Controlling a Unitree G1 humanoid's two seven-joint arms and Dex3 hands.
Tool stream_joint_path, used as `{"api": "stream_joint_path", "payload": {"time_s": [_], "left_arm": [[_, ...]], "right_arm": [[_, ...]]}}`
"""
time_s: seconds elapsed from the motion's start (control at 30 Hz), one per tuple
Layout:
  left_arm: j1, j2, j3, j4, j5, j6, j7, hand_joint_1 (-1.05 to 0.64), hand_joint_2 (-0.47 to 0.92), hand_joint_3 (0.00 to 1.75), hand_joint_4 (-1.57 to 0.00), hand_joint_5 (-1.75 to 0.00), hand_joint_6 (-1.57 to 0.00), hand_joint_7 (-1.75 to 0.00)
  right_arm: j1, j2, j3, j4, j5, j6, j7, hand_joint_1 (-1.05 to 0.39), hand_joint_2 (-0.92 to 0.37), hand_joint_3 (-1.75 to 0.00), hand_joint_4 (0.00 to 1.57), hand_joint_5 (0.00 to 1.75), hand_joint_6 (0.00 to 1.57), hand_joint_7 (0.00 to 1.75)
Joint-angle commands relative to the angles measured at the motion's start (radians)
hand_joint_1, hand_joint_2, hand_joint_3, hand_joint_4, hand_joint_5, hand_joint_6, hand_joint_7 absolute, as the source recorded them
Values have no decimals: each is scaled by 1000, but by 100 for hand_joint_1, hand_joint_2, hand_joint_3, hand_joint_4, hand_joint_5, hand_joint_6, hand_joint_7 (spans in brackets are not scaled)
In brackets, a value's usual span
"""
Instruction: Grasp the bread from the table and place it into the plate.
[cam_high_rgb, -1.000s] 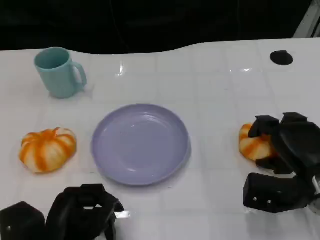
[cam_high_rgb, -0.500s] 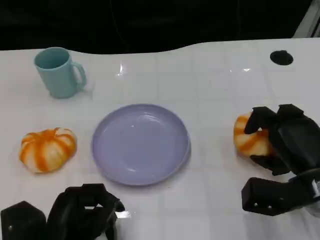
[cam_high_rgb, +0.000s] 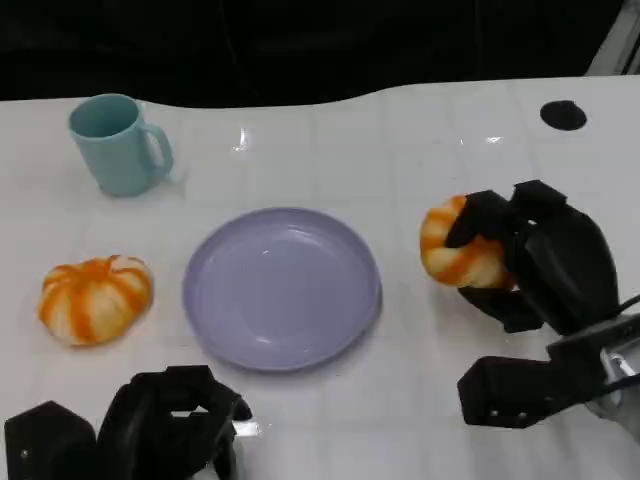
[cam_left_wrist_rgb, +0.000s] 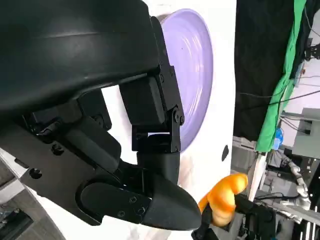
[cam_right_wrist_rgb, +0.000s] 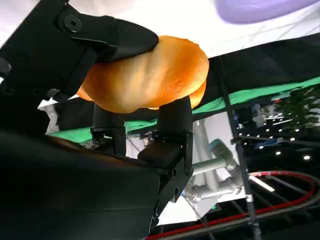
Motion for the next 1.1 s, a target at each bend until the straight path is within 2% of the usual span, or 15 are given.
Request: {"api": "stream_joint_path", "payload": {"time_s": [0.03,0.2,0.37,0.47,0.57,0.67,0.83,0.97,1.0,1.03,1.07,1.1], "left_arm": [[-10,11,8,12,1,12,13,-105,60,45,-157,-123,-148,-65],[-16,16,9,34,9,-10,6,-105,60,46,-157,-124,-148,-64],[-8,15,8,36,9,-17,4,-105,60,47,-157,-122,-147,-64],[1,13,3,21,10,-6,8,-105,59,47,-157,-122,-147,-65],[7,14,-1,16,16,-14,6,-105,59,49,-157,-122,-147,-65],[10,13,-3,10,15,-15,7,-105,59,49,-157,-122,-147,-65],[14,13,-4,4,17,-15,7,-105,58,50,-157,-122,-147,-66],[20,13,-7,1,25,-28,7,-105,59,50,-157,-122,-147,-65],[22,12,-7,-2,24,-25,8,-105,59,50,-157,-122,-147,-66],[24,11,-6,-5,22,-20,7,-105,59,50,-157,-122,-147,-66],[26,10,-6,-8,21,-17,6,-105,59,50,-157,-122,-147,-66],[27,10,-6,-10,21,-17,6,-105,59,50,-157,-122,-147,-66]], "right_arm": [[-56,44,9,-1,8,-22,16,-17,-28,-144,99,175,75,175],[-112,122,31,28,5,-23,41,-18,-27,-145,98,175,74,173],[-159,198,71,65,-13,6,63,-17,-27,-137,98,175,79,163],[-172,234,87,79,-6,11,84,-17,-30,-134,98,175,77,172],[-182,263,101,97,-3,9,96,-20,-34,-128,96,175,74,174],[-203,290,121,139,-15,-4,61,-21,-36,-121,95,175,77,168],[-235,336,136,210,-8,-13,41,-21,-38,-121,93,175,77,160],[-247,358,139,255,5,-26,28,-21,-39,-118,87,175,73,160],[-248,362,136,263,12,-29,34,-21,-41,-118,86,174,74,156],[-247,365,134,267,18,-26,46,-21,-41,-119,85,172,78,143],[-247,367,133,269,21,-17,64,-21,-42,-115,85,158,82,122],[-246,367,132,270,25,-11,87,-22,-52,-96,83,132,85,88]]}}
